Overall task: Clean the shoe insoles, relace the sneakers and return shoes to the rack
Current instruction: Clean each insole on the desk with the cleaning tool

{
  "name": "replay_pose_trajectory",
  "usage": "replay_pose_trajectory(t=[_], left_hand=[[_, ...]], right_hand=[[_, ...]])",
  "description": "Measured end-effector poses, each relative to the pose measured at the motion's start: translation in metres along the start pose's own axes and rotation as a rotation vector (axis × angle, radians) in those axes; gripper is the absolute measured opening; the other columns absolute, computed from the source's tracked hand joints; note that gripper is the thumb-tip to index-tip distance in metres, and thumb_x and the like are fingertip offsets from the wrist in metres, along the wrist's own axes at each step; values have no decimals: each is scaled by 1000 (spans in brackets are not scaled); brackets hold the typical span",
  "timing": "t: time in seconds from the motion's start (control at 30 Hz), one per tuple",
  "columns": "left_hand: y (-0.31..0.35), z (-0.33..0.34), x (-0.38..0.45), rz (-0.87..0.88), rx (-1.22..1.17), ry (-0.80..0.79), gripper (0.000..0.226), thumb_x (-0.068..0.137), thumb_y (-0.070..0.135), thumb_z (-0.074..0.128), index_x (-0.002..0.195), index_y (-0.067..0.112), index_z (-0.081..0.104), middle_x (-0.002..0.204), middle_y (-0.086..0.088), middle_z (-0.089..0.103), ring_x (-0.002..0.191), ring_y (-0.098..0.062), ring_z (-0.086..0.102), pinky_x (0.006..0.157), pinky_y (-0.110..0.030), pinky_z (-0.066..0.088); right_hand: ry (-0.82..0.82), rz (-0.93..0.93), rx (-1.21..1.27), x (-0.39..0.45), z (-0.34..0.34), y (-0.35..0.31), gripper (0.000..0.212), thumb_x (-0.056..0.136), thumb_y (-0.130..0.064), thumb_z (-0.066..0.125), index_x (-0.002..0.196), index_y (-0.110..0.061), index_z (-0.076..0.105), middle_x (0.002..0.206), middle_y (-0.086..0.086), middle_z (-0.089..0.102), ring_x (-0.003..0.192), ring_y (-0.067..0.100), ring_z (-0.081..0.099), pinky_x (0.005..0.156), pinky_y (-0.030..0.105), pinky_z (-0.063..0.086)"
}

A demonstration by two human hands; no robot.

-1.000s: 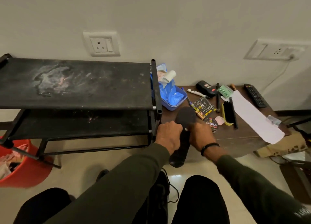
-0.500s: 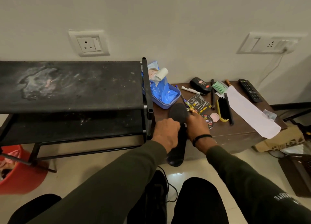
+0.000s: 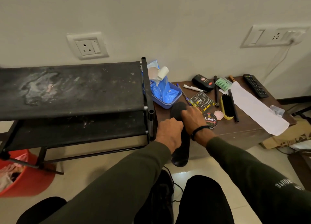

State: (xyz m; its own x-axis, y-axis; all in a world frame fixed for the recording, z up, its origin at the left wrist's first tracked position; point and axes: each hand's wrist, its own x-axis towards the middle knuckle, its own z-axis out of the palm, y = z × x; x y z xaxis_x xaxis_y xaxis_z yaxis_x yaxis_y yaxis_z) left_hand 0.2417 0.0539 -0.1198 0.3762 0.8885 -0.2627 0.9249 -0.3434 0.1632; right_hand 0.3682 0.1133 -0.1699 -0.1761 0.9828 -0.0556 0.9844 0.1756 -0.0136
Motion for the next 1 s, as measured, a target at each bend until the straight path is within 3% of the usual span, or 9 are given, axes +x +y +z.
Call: replay_pose_trajectory(t=[0.13,0.37,0.47,0.63,0.77,0.87,1.0], left_hand=[[-5,1,-6,-31,-32,21,25,89,17,70,113,20,62,118,-10,61,109,-31,62,90,-42,52],[0,4,-4,19,58,-3,28,90,14,68,116,19,60,118,-9,61,110,-29,61,87,-40,51],[-1,10,0,19,68,14,30,91,15,66,119,21,57,120,-7,60,116,-28,56,90,-40,48],[-1,15,9,32,149,24,41,91,19,63,131,21,54,133,-9,48,136,-33,33,94,-41,45],[-6,9,20,11,23,-37,38,91,18,66,127,18,56,130,-11,55,125,-31,47,94,-41,47],[-14,4,26,-1,-88,-88,43,88,18,74,127,17,57,127,-12,57,117,-30,56,92,-40,50],[-18,2,29,-13,-141,-90,55,84,16,78,134,16,55,127,-12,59,114,-31,60,93,-41,54]], right_hand=[[26,-38,112,-43,12,-11,18,96,-19,58,105,-9,70,105,11,64,96,30,62,78,36,50],[95,15,334,-70,21,-4,14,93,-13,65,98,-7,77,107,9,65,93,24,61,77,26,46],[158,92,327,-61,27,-9,8,92,-8,64,93,-7,72,103,10,62,87,25,58,73,32,49],[136,107,313,-35,27,-1,13,95,-8,60,98,-6,73,106,8,61,91,25,61,80,38,54],[146,115,198,-4,21,12,14,93,-15,65,99,-6,75,101,12,65,94,29,61,80,38,54],[70,189,190,36,8,20,21,95,-18,65,109,-4,70,107,17,64,101,32,61,85,38,51],[67,169,157,74,1,24,16,95,-17,63,104,-5,69,106,18,67,100,36,62,84,39,50]])
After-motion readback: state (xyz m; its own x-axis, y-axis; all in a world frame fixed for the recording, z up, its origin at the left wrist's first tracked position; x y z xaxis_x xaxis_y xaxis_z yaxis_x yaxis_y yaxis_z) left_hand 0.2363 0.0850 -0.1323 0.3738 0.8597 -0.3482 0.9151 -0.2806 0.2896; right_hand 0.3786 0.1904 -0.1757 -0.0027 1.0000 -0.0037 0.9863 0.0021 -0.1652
